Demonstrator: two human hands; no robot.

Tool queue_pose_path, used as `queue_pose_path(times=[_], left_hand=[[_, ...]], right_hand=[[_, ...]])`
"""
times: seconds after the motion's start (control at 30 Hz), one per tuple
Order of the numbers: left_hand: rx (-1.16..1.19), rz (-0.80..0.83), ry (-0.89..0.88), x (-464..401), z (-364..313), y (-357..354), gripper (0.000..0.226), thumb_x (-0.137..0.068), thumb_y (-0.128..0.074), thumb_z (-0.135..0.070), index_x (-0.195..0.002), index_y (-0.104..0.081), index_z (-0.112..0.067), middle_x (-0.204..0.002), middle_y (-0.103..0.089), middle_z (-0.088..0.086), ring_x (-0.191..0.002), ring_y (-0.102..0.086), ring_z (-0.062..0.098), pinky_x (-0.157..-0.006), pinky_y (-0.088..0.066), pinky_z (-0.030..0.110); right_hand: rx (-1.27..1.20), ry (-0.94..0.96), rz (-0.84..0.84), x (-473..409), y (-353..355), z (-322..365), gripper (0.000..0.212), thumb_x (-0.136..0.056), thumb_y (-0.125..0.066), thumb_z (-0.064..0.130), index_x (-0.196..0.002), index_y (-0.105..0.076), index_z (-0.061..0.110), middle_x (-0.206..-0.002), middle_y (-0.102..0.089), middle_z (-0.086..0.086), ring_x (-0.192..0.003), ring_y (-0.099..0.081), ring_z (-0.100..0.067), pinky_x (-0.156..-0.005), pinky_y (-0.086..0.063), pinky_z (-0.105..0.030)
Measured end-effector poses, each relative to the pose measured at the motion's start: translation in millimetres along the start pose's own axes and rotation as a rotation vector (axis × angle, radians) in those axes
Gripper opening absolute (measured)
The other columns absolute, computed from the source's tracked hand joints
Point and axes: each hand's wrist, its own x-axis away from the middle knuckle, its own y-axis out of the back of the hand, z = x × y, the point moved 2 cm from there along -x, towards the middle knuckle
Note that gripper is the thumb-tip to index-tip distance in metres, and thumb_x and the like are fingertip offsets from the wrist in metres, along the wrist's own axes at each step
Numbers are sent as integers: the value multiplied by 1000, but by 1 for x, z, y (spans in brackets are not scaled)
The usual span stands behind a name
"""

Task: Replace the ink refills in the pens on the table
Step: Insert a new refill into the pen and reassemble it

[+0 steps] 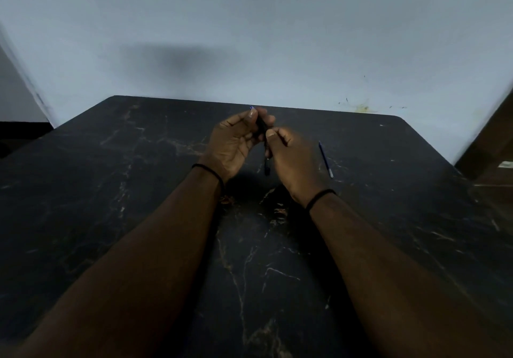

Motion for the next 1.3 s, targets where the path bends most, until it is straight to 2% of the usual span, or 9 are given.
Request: queue_pose_path(times=[0.17,0.37,0.47,0.57,0.67,0.73,1.0,1.17,1.3], left_hand=[[-34,-112,-13,3,-4,0,22,-97,-53,-9,-86,-72,-9,-77,-68,2,-73,-61,16,-68,-52,29],[-104,-171,13,3,-3,4,28,-97,-55,-13,-78,-76,-17,-65,-48,0,-58,-40,10,-56,-29,26],[-102,-171,27,2,0,7,25,-97,-56,-14,-81,-76,-15,-62,-50,-1,-57,-39,10,-58,-30,28],[-94,-165,33,1,2,9,21,-96,-57,-15,-85,-76,-12,-64,-51,1,-59,-37,13,-61,-29,32],[-99,-147,34,0,2,10,26,-96,-58,-16,-80,-79,-16,-64,-55,0,-60,-40,12,-58,-31,28],[-95,-148,36,0,3,11,26,-96,-57,-16,-81,-79,-16,-61,-54,-1,-54,-39,10,-51,-31,23],[-118,-124,49,-2,7,14,17,-94,-60,-20,-89,-76,-14,-59,-53,-2,-50,-36,7,-50,-27,25],[-123,-114,48,-2,7,15,18,-95,-59,-20,-90,-75,-14,-60,-53,-2,-51,-35,8,-49,-26,24],[-126,-130,41,-2,6,15,16,-95,-58,-20,-93,-72,-12,-60,-51,-1,-48,-34,8,-47,-25,23]], right_hand=[[-45,67,-14,2,4,0,13,-96,-66,28,-88,-60,37,-67,-68,2,-53,-57,3,-51,-42,-7],[-10,-20,7,-2,2,-6,32,-104,-50,32,-88,-72,14,-64,-62,6,-50,-52,4,-48,-38,-7],[0,16,-2,-3,2,-7,15,-96,-65,26,-81,-64,23,-71,-61,6,-58,-52,4,-56,-41,-12],[-52,22,10,-1,2,-8,23,-87,-76,20,-82,-55,28,-78,-62,-2,-66,-54,-9,-60,-45,-22],[-69,-10,8,2,2,-3,12,-92,-70,32,-89,-60,26,-75,-68,0,-59,-58,-2,-51,-43,-10],[-74,-37,3,2,2,-3,28,-101,-56,35,-89,-69,13,-67,-69,1,-53,-56,-2,-46,-39,-7],[-85,-30,38,2,2,-6,18,-90,-72,15,-86,-54,16,-81,-59,-11,-71,-54,-19,-66,-46,-33],[-47,-69,4,2,3,-3,26,-99,-60,32,-94,-67,8,-82,-71,-7,-59,-57,-1,-52,-43,-11],[-16,-45,34,2,3,-3,24,-102,-55,22,-95,-71,5,-78,-70,-9,-50,-50,3,-48,-40,-10]])
